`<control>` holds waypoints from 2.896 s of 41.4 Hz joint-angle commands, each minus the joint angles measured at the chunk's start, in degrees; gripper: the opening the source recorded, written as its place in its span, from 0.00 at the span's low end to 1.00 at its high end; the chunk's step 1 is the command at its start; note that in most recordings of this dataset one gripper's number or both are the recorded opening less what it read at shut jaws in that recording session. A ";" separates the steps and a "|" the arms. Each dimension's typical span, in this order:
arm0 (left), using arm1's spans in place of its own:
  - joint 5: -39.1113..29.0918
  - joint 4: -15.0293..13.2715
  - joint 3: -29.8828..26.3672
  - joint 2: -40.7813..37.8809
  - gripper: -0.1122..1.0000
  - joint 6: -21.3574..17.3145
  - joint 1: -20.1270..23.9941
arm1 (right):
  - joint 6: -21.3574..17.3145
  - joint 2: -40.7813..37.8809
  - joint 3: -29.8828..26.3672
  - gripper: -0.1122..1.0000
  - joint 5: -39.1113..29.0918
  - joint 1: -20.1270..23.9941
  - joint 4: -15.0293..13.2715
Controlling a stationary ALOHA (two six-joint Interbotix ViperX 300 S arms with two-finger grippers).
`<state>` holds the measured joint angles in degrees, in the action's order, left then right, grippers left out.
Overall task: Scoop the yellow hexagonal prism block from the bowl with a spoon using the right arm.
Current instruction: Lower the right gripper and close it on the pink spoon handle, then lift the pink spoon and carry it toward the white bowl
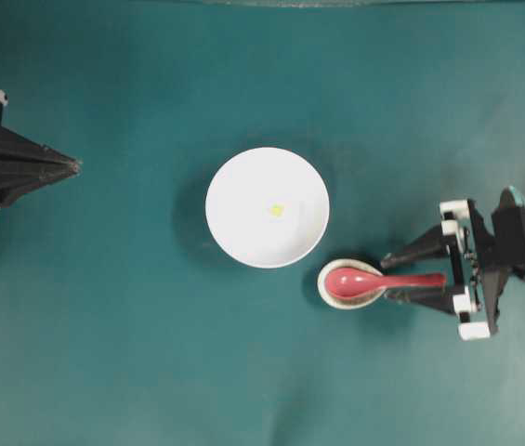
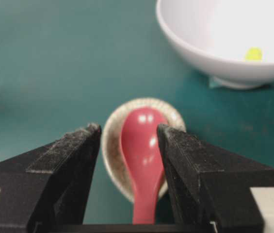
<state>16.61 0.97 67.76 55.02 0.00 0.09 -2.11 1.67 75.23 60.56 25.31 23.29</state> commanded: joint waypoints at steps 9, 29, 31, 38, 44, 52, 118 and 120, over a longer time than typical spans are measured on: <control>0.26 0.18 -0.88 -0.44 0.10 0.09 0.09 | 0.09 -7.65 0.35 0.60 7.12 4.48 2.90; 0.35 0.18 -0.88 -0.53 0.10 0.09 0.00 | 0.09 -11.95 0.70 0.60 8.09 4.48 4.57; 0.35 0.18 -0.88 -0.53 0.10 0.09 0.09 | 0.09 -12.04 0.62 0.60 8.09 4.48 4.66; 0.35 0.18 -0.88 -0.53 0.10 0.09 0.09 | 0.09 -12.04 0.62 0.58 8.00 4.57 5.01; 0.18 0.18 -0.88 -0.44 0.10 0.09 0.09 | 0.09 -12.04 0.44 0.49 7.91 4.48 5.10; 0.26 0.18 -0.88 -0.53 0.10 0.09 0.09 | -0.44 -12.04 0.18 0.31 8.26 4.57 5.10; -1.67 0.18 -0.97 -0.44 0.10 -0.18 0.09 | 16.96 18.54 -31.99 0.31 -80.60 -29.62 -0.79; -1.58 0.18 -0.97 -0.44 0.10 -0.18 0.09 | 16.79 17.23 -34.10 0.31 -83.85 -30.76 -1.41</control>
<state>14.50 0.97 67.76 55.02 0.00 0.09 14.94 19.86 45.26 -18.98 -3.69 22.59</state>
